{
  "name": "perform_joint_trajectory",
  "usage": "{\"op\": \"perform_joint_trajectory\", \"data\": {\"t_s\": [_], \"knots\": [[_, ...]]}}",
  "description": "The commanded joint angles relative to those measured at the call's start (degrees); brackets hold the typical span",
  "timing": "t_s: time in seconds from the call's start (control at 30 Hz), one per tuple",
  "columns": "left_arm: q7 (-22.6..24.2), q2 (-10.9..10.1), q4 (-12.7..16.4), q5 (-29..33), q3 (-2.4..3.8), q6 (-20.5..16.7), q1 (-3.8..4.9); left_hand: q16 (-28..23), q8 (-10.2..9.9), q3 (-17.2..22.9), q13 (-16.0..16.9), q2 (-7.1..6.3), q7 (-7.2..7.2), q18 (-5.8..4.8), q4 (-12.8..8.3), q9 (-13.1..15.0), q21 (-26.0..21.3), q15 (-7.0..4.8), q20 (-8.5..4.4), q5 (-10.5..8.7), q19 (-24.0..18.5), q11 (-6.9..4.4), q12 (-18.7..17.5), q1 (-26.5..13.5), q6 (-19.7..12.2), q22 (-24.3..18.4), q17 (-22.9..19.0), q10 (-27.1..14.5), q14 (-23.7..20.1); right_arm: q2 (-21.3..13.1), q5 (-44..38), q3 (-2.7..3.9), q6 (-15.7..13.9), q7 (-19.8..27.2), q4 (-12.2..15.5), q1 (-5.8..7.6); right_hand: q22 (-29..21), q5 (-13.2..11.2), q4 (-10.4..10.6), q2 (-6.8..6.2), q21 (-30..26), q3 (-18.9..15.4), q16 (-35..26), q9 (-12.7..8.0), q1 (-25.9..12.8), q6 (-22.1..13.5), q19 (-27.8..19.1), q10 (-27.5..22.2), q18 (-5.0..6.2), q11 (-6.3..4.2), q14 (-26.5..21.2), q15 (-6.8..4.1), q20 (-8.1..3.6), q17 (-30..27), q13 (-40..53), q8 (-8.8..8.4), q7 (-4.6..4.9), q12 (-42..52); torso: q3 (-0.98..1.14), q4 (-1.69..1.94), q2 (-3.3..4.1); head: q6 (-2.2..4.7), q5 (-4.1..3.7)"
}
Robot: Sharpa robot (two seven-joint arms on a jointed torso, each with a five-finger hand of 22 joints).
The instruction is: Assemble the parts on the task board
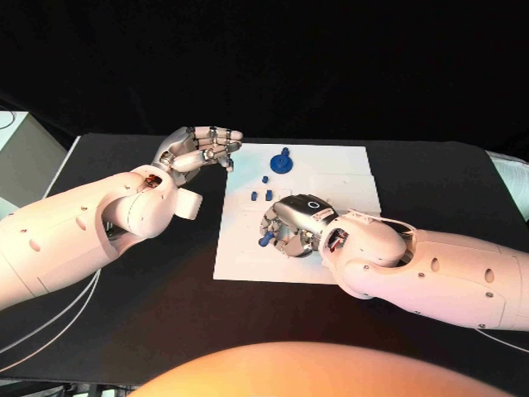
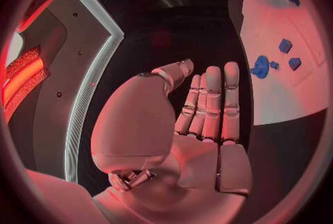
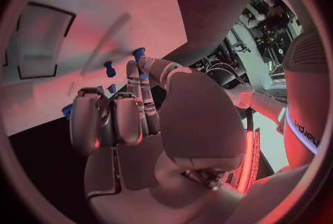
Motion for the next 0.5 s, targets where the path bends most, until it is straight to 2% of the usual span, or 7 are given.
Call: {"op": "perform_joint_trajectory", "data": {"t_s": [0.03, 0.37, 0.5], "knots": [[0.3, 0.1, 0.1, 0.2, 0.05, 0.5, -0.01, -0.2, 0.3, -0.4, -0.1, -0.05, -0.05, 0.86, 0.0, -0.1, -0.4, 0.35, -0.08, 0.27, 0.3, -0.02, 0.1, 0.4, -0.5, -0.1, -0.1, -0.4, 0.1, 0.0, -1.3, -0.05, 1.3, -0.4, -0.2, -0.12, 1.8, 0.1, -0.2, 0.03, -0.4, 0.1, 0.1, 2.9, 0.6, 0.4, 1.3, 0.3, -1.04, -0.07, 1.4, -0.30, -0.45, 0.0, 0.0, 1.15, 0.12, -0.4, 0.00, -0.01, -0.03, 0.03, 0.00], [0.3, 0.2, 0.1, 0.2, 0.05, 0.7, -0.01, -0.2, 0.3, -0.4, -0.1, -0.05, -0.05, 0.86, 0.0, -0.1, -0.4, 0.35, -0.08, 0.27, 0.3, -0.02, 0.1, 0.4, -0.5, -0.1, -0.1, -0.4, 0.1, 1.1, -0.9, -0.21, 2.2, 0.2, -0.7, -0.21, 1.5, 0.0, -0.3, -0.23, -0.7, 0.0, -0.1, 2.9, 0.2, 0.1, 1.1, 0.1, -0.97, 0.07, 1.2, -0.19, -0.37, -0.5, 0.0, 1.04, 0.23, -0.7, -0.04, 0.10, -0.12, -0.02, 0.07], [0.2, 0.2, 0.1, 0.2, 0.05, 1.0, -0.01, -0.2, 0.4, -0.5, -0.1, -0.05, -0.04, 0.85, 0.1, -0.1, -0.5, 0.36, -0.07, 0.26, 0.4, -0.01, 0.2, 0.4, -0.5, -0.1, -0.1, -0.4, 0.1, 1.5, -0.3, -0.39, 2.2, 0.6, -1.0, -0.37, 1.0, 0.9, 0.1, -1.63, -1.5, -0.6, -0.4, 2.6, -1.7, -2.0, 0.7, -1.6, -0.83, 0.88, 1.0, 0.47, 0.12, -1.2, -0.1, -0.28, 0.97, -2.2, -0.02, 0.07, -0.13, 0.04, 0.17]]}}
